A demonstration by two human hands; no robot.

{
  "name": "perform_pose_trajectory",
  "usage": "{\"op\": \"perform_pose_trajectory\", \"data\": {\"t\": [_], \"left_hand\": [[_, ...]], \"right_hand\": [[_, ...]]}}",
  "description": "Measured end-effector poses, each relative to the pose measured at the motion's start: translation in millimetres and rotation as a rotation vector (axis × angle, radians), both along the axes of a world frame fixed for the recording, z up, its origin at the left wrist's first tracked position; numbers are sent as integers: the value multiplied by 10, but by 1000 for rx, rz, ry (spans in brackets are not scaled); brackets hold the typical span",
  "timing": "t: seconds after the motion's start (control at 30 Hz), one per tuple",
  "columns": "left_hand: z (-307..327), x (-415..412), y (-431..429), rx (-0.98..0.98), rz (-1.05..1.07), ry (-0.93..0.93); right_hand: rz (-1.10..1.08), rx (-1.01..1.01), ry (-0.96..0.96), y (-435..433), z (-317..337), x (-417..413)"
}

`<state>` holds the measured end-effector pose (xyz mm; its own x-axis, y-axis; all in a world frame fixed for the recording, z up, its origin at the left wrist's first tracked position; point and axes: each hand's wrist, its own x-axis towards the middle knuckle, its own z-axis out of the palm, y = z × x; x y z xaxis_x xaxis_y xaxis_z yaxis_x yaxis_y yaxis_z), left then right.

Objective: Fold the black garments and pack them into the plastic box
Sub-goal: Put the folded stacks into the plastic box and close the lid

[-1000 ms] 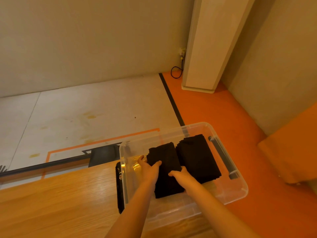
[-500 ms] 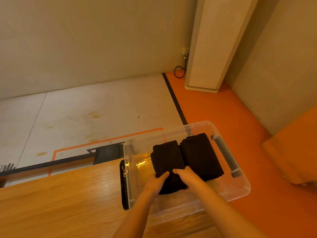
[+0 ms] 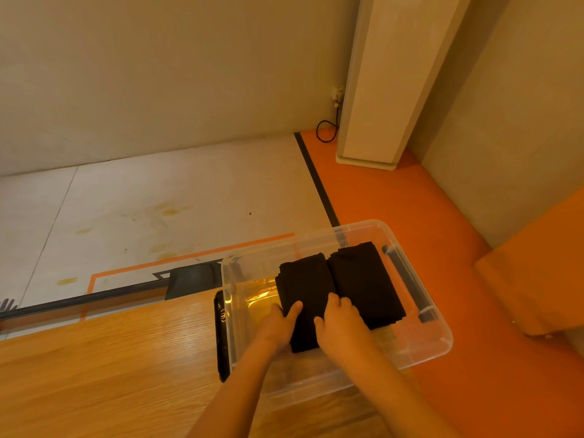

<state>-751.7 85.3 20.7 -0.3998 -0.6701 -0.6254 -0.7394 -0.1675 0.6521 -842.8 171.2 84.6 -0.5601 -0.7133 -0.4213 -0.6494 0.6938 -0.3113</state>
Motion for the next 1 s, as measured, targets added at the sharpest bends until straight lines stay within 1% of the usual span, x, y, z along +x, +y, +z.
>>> {"op": "perform_pose_trajectory", "data": {"t": [0.07, 0.1, 0.17, 0.23, 0.37, 0.47, 0.53, 0.6, 0.73, 0.77, 0.8, 0.9, 0.97, 1.0], "left_hand": [[31, 9, -35, -137, 86, 40], [25, 2, -45, -164, 109, 89], [-20, -13, -52, -161, 98, 162], [-64, -7, -29, -169, 76, 176], [-88, -14, 25, -177, 103, 222], [-99, -38, 26, -167, 61, 225], [-105, -42, -1, -161, 45, 224], [-96, -50, -8, -152, 22, 242], [-25, -28, 8, -170, 5, 256], [14, -3, 31, -217, 2, 240], [69, 39, 50, -295, -1, 186], [279, 272, 113, -697, -16, 21], [299, 469, 164, -932, -57, -59], [286, 575, 178, -1007, -58, -108]], "right_hand": [[90, -83, 87, -83, -7, 27], [172, -97, 150, -147, -81, 31], [345, -86, 251, -253, -281, 4], [415, -13, 274, -285, -488, -42], [442, 70, 267, -266, -709, -88], [452, 110, 258, -299, -719, -94], [458, 115, 216, -296, -644, -105], [426, 52, 181, -242, -527, -130], [264, -185, 215, -5, -196, -267], [238, -227, 226, 62, -122, -346], [210, -268, 246, 123, -55, -444], [45, -349, 329, 375, 53, -785], [-95, -280, 377, 583, 6, -977], [-154, -213, 370, 654, -31, -1032]]}}
